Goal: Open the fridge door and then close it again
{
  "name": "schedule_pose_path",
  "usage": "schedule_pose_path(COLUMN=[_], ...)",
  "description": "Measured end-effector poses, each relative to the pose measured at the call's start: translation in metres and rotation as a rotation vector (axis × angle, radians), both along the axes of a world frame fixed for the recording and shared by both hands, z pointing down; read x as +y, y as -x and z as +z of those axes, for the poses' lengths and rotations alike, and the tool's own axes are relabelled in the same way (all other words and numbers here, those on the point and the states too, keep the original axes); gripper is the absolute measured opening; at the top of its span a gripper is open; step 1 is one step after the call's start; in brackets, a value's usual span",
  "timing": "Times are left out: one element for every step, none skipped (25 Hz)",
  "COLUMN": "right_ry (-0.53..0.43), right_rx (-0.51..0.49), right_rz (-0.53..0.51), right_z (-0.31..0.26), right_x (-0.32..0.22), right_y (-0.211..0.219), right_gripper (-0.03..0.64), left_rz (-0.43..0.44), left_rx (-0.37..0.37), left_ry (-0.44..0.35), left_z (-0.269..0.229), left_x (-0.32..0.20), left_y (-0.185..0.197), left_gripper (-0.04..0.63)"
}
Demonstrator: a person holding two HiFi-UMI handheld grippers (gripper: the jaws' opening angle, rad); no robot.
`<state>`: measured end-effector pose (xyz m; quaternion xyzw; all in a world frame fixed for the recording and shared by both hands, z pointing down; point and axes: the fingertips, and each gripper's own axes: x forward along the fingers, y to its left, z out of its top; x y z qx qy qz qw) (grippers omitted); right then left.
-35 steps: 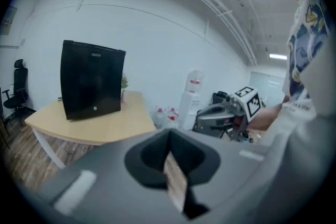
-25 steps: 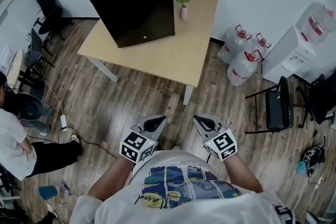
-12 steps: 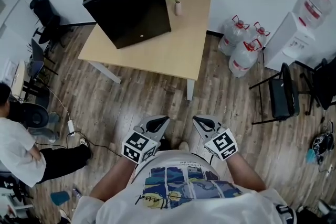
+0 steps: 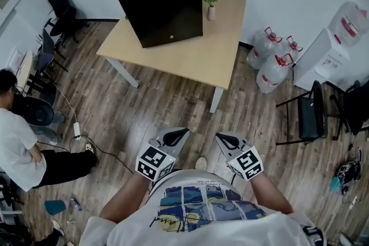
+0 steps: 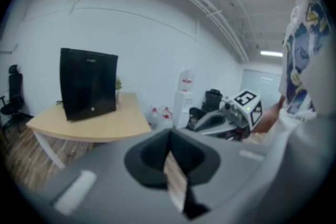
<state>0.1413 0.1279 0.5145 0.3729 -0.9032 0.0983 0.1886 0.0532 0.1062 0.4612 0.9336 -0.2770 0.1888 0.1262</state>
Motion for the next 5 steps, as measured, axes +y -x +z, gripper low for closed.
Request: schedule_pose_path(right_ry=[0.000, -0.003, -0.006, -0.009, -0.012], right_rx=[0.010, 0.019, 0.027, 0.035, 0.042], right_rz=[-0.019, -0.035, -0.049, -0.061, -0.073], right_z=[0.000, -0.001, -0.002, -0.002, -0.003], right_x=[0.002, 0.003, 0.003, 0.003, 0.003], right_y=[0.009, 0.018, 0.027, 0.036, 0.045], right_gripper=[0.012, 0.012, 0.012, 0.012, 0.012], left_rz=[-0.018, -0.033, -0.047, -0.059, -0.072], left_rx=[0.004, 0.007, 0.009, 0.010, 0.011], left_ry=[0.006, 0.013, 0.019, 0.025, 0.030], left_z=[0.001, 0.002, 0.004, 0.006, 0.007], left_x=[0.004, 0.007, 0.011, 0.014, 0.018], left_y=[0.011, 0.023, 0.035, 0.048, 0.060], left_gripper=[0.011, 0.011, 0.011, 0.011, 0.011])
